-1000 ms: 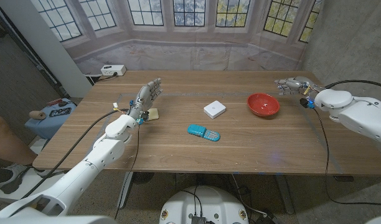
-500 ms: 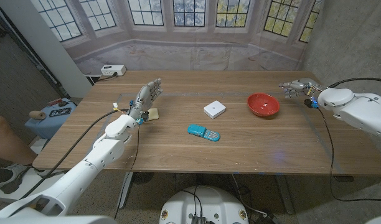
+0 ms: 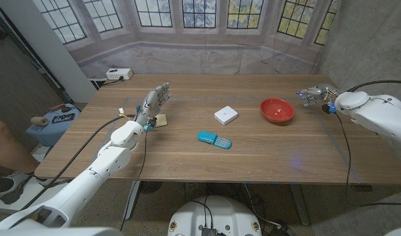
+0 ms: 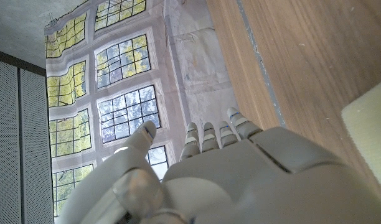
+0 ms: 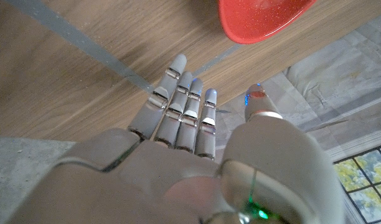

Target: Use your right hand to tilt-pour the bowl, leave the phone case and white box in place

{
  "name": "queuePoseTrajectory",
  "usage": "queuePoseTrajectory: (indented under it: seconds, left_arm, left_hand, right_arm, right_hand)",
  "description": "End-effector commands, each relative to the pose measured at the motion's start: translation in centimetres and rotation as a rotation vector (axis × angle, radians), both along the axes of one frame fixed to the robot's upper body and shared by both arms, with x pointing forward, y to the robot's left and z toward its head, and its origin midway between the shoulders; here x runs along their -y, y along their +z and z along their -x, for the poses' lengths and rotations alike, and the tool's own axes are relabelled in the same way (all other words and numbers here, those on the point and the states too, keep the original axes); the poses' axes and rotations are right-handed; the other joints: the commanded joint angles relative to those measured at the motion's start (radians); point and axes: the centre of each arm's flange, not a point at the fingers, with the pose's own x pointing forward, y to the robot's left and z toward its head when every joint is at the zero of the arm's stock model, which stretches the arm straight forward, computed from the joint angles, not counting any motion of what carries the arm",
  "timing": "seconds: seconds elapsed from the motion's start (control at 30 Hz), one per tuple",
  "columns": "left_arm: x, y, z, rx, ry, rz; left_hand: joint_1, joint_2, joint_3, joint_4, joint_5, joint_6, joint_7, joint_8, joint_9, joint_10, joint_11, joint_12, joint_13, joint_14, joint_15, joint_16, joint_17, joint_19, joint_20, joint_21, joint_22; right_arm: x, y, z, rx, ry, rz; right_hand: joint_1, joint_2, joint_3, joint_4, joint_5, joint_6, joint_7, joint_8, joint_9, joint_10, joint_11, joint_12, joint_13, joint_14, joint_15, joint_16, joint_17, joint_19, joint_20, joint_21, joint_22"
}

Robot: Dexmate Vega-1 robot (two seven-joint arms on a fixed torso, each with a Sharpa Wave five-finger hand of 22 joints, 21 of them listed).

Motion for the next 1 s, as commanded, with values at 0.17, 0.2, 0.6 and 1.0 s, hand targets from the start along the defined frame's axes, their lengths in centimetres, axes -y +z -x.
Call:
queuePoseTrajectory:
  seconds: [0.17, 0.2, 0.6, 1.0]
  left_arm:
    - [0.0, 0.1, -0.1, 0.002, 0.008, 0.012]
    - [0.0, 0.1, -0.1, 0.002, 0.008, 0.012]
    - [0.3, -0.2, 0.2, -0.001, 0.009, 0.013]
    - [0.6, -0.5, 0.6, -0.003, 0.003, 0.02]
  left_hand:
    - [0.01, 0.001, -0.002, -0.009, 0.006, 0.008, 0.004, 0.005, 0.003, 0.003, 0.008, 0.008, 0.0, 0.003, 0.014, 0.003, 0.003, 0.006, 0.002, 0.0, 0.002]
    - [0.01, 0.001, -0.003, -0.009, 0.006, 0.008, 0.005, 0.005, 0.003, 0.003, 0.008, 0.008, 0.0, 0.003, 0.014, 0.003, 0.003, 0.006, 0.002, 0.0, 0.002]
    - [0.012, 0.001, -0.005, -0.013, 0.006, 0.01, 0.004, 0.005, 0.003, 0.006, 0.01, 0.009, 0.0, 0.004, 0.016, 0.004, 0.003, 0.006, 0.003, 0.0, 0.003]
    - [0.013, 0.003, -0.008, -0.016, 0.006, 0.012, 0.005, 0.005, 0.003, 0.007, 0.012, 0.01, 0.0, 0.004, 0.018, 0.004, 0.004, 0.006, 0.003, 0.0, 0.003]
  right_arm:
    - [0.9, 0.2, -1.2, -0.111, -0.044, 0.007]
    - [0.9, 0.2, -1.2, -0.115, -0.045, 0.008]
    - [0.8, 0.1, -1.1, -0.164, -0.042, 0.013]
    - [-0.2, -0.3, -1.1, -0.196, -0.06, 0.025]
  right_hand:
    - [0.011, -0.011, -0.007, 0.001, -0.006, 0.012, 0.006, 0.0, 0.002, 0.02, 0.003, 0.005, -0.003, 0.03, -0.005, 0.006, -0.004, 0.033, 0.001, 0.011, 0.002]
    - [0.013, -0.012, -0.007, 0.001, -0.006, 0.013, 0.009, 0.0, 0.002, 0.022, 0.002, 0.005, -0.003, 0.033, -0.006, 0.006, -0.005, 0.035, 0.001, 0.012, 0.002]
    - [0.019, -0.025, -0.012, 0.001, -0.006, 0.017, 0.017, -0.004, 0.002, 0.039, 0.003, 0.003, -0.006, 0.053, -0.007, 0.01, -0.007, 0.055, 0.002, 0.015, 0.002]
    - [0.034, -0.033, -0.013, 0.004, -0.002, 0.038, 0.016, -0.003, 0.002, 0.072, -0.044, 0.002, -0.01, 0.089, -0.014, 0.018, -0.008, 0.075, -0.013, 0.016, 0.003]
